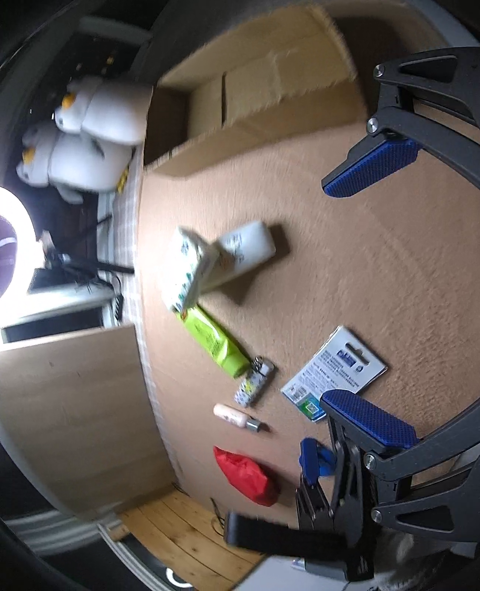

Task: Organize objects
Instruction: 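Grasp the white-and-blue card package with the right gripper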

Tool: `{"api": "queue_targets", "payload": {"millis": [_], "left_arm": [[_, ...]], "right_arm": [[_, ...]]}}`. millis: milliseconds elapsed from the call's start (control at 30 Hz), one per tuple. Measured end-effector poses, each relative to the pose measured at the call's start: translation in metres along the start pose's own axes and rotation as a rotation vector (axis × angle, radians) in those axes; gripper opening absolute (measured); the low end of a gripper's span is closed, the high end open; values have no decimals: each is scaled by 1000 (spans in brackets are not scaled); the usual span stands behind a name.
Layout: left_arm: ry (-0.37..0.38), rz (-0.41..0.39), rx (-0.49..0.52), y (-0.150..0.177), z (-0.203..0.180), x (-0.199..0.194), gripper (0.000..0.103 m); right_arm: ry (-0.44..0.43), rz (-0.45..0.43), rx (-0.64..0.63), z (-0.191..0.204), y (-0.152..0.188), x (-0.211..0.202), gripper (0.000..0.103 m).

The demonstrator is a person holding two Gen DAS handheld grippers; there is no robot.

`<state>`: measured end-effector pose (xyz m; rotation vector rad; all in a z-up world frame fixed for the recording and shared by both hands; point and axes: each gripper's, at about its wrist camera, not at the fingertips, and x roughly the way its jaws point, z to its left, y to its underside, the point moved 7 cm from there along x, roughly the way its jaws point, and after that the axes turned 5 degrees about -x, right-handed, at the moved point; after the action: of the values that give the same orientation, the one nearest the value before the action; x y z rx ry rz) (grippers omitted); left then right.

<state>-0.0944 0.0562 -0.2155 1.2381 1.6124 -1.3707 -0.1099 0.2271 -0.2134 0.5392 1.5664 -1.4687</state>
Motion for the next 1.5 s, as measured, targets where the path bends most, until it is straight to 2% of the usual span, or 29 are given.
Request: {"api": "queue_targets", "payload": {"millis": [133,233,367,500,800,1033,1100,1167,1267,1433,1500], "left_arm": [[-2,-17,-39,9,13,-12,72],[8,-33,-61,19,19,-27,73],[-3,-56,-84,33,22,-41,81],[-21,-73,-132,42,33,-52,81],[-38,-78,-257,65,69,-61,81],[-42,-88,-290,71,77,-64,81],[-41,-91,-295,72,78,-65,81],[-38,-92,-299,73,78,-65,81],[-32,-89,-307,73,79,-63,81],[-25,-89,-306,75,77,-62,81],[-23,-89,-305,75,77,-62,81]], "right_arm": [[-69,43,-66,15,-5,24,103],[-86,84,-147,30,-10,41,103],[-110,141,-249,49,-12,65,103],[-137,189,-317,61,-9,79,103],[-163,255,-418,77,0,88,103],[-149,291,-520,93,17,95,102],[-118,297,-549,95,21,98,102],[-118,291,-544,96,21,97,102],[-124,289,-556,98,20,95,93],[-152,298,-586,103,18,90,66],[-162,303,-591,103,14,90,58]]}}
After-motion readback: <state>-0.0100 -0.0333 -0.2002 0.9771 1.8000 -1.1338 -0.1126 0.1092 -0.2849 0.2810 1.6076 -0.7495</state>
